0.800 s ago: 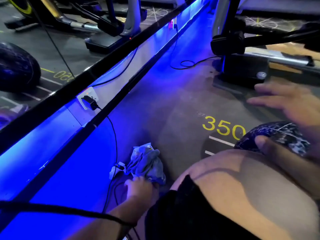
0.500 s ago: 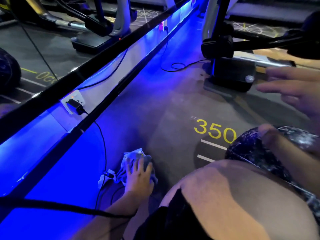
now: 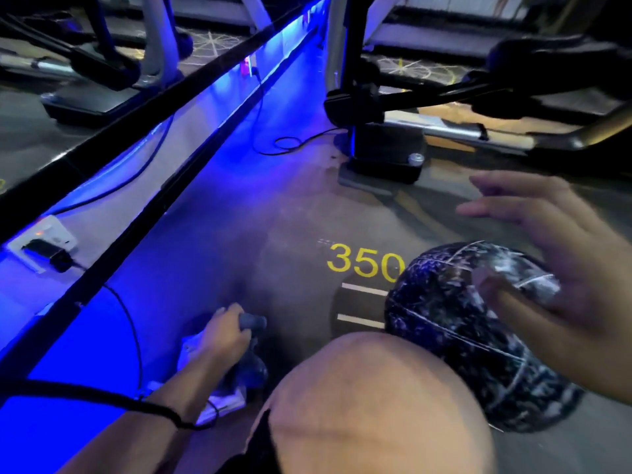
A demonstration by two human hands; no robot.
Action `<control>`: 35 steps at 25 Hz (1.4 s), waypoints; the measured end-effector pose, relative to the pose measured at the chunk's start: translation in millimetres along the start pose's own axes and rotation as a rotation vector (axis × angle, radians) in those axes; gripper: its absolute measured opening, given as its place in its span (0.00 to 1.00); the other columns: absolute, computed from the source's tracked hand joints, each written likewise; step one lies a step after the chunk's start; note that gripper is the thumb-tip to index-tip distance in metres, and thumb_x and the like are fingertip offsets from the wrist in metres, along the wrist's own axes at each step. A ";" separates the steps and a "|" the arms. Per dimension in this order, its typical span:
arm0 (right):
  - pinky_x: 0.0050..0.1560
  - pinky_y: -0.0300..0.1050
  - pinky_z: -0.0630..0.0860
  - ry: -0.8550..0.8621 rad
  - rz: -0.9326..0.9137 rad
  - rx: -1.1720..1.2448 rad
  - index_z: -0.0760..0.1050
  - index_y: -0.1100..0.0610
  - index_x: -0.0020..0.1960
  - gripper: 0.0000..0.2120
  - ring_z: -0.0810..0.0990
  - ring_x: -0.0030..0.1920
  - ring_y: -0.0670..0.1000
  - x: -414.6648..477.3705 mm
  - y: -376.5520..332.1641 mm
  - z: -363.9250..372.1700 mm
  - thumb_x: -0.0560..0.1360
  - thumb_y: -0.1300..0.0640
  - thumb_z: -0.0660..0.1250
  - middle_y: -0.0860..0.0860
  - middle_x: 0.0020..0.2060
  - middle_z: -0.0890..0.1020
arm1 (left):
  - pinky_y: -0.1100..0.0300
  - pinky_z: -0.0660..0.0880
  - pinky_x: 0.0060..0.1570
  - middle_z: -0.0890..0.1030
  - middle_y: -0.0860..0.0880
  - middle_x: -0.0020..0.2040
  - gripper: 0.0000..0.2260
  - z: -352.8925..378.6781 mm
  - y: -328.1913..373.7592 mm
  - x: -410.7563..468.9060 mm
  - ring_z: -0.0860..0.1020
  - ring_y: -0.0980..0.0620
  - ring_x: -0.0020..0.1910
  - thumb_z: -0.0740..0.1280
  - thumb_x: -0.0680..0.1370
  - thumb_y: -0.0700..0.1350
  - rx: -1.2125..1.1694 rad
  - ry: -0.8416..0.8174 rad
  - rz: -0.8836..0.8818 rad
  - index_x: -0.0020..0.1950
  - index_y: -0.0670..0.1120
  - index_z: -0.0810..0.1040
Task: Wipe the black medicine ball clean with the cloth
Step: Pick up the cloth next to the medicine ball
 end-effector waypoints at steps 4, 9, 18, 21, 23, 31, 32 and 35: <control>0.65 0.28 0.63 0.074 0.126 -0.090 0.72 0.48 0.65 0.21 0.68 0.70 0.39 -25.8 37.6 -32.6 0.72 0.53 0.67 0.44 0.69 0.69 | 0.56 0.71 0.42 0.81 0.47 0.42 0.07 -63.8 125.7 10.9 0.79 0.44 0.44 0.67 0.69 0.37 -0.123 0.101 0.294 0.45 0.46 0.77; 0.62 0.43 0.72 0.153 0.292 -0.030 0.70 0.43 0.65 0.21 0.74 0.64 0.44 -51.3 70.5 -72.8 0.73 0.47 0.67 0.38 0.66 0.69 | 0.67 0.70 0.38 0.80 0.54 0.39 0.09 -177.2 318.7 -32.2 0.76 0.59 0.39 0.64 0.69 0.40 -0.368 0.161 0.582 0.47 0.51 0.78; 0.58 0.43 0.76 0.255 0.624 0.634 0.66 0.42 0.69 0.36 0.79 0.60 0.41 -93.3 147.1 -90.0 0.66 0.47 0.80 0.40 0.60 0.80 | 0.61 0.74 0.42 0.81 0.48 0.40 0.16 -172.6 524.8 -128.4 0.77 0.54 0.41 0.60 0.69 0.29 -0.901 -0.368 0.779 0.48 0.44 0.81; 0.35 0.42 0.79 0.292 0.690 0.806 0.76 0.54 0.59 0.17 0.81 0.38 0.52 -106.1 159.6 -88.0 0.73 0.61 0.74 0.51 0.42 0.84 | 0.56 0.74 0.48 0.81 0.41 0.47 0.15 -137.8 511.8 -122.4 0.78 0.48 0.46 0.59 0.73 0.29 -1.044 -0.466 0.591 0.56 0.38 0.78; 0.28 0.40 0.74 0.250 0.707 0.805 0.78 0.58 0.50 0.05 0.77 0.30 0.51 -112.1 162.8 -86.8 0.74 0.62 0.71 0.53 0.33 0.81 | 0.55 0.74 0.52 0.81 0.40 0.49 0.13 -123.5 501.1 -115.8 0.79 0.48 0.48 0.62 0.75 0.30 -1.013 -0.470 0.538 0.59 0.36 0.77; 0.41 0.49 0.75 0.275 0.809 0.963 0.76 0.60 0.48 0.14 0.79 0.39 0.56 -137.4 184.3 -80.9 0.63 0.67 0.71 0.63 0.38 0.80 | 0.64 0.75 0.43 0.83 0.45 0.42 0.06 -91.2 513.1 -117.0 0.79 0.56 0.42 0.70 0.72 0.37 -0.440 -0.589 0.714 0.48 0.44 0.80; 0.39 0.48 0.75 0.303 0.816 0.993 0.77 0.59 0.46 0.14 0.79 0.37 0.55 -137.8 187.1 -82.0 0.61 0.67 0.70 0.61 0.37 0.81 | 0.62 0.75 0.44 0.83 0.43 0.43 0.07 -85.5 512.5 -115.3 0.79 0.55 0.42 0.70 0.70 0.40 -0.419 -0.592 0.701 0.47 0.44 0.80; 0.33 0.43 0.75 0.361 0.859 1.079 0.78 0.60 0.44 0.10 0.80 0.34 0.55 -137.3 180.3 -80.6 0.67 0.71 0.66 0.60 0.36 0.82 | 0.59 0.73 0.44 0.81 0.48 0.39 0.10 -78.3 509.2 -115.2 0.77 0.55 0.40 0.69 0.66 0.43 -0.396 -0.561 0.664 0.47 0.44 0.80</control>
Point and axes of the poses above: each hand's wrist, its own x-axis towards the middle knuckle, its own z-axis out of the palm, y = z × x, the point moved 9 cm from there along x, towards the middle knuckle
